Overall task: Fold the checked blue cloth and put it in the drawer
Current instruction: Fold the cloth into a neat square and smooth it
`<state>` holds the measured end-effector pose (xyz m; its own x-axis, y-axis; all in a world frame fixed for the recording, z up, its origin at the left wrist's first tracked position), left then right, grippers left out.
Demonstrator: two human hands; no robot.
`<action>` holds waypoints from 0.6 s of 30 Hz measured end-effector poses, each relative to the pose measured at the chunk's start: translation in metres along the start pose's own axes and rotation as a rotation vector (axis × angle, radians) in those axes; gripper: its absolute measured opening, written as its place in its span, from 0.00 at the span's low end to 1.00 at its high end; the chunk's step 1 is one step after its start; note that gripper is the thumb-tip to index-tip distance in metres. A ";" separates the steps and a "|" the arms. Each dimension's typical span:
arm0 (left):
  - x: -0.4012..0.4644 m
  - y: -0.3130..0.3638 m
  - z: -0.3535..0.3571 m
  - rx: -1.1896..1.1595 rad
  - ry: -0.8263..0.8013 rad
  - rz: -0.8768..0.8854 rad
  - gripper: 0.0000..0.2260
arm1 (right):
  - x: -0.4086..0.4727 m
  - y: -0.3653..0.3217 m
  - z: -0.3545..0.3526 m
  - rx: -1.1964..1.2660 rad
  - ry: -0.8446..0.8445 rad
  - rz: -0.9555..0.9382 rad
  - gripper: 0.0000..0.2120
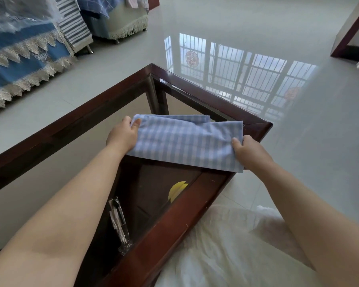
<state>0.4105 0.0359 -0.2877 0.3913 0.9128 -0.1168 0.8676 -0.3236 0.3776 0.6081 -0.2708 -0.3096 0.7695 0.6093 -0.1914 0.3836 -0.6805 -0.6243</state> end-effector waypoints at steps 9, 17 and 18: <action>0.004 -0.003 -0.001 -0.025 0.099 -0.015 0.19 | -0.001 -0.006 -0.004 -0.117 0.111 -0.057 0.17; -0.027 0.062 0.012 0.176 0.155 0.442 0.21 | -0.002 -0.077 -0.031 -0.462 0.278 -0.396 0.26; -0.035 0.073 0.025 0.246 0.073 0.493 0.22 | 0.000 -0.093 -0.022 -0.478 0.243 -0.512 0.25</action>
<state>0.4677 -0.0253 -0.2789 0.7543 0.6508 0.0863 0.6368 -0.7573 0.1452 0.5834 -0.2166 -0.2350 0.5046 0.8286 0.2426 0.8626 -0.4721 -0.1819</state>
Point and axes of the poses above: each hand's wrist, its own x-axis towards the middle knuckle, its own z-axis out of the palm, y = z × x, the point moved 7 cm from there along x, towards the middle knuckle, and after that the axes turned 12 degrees about -z, right-handed, at the moved point
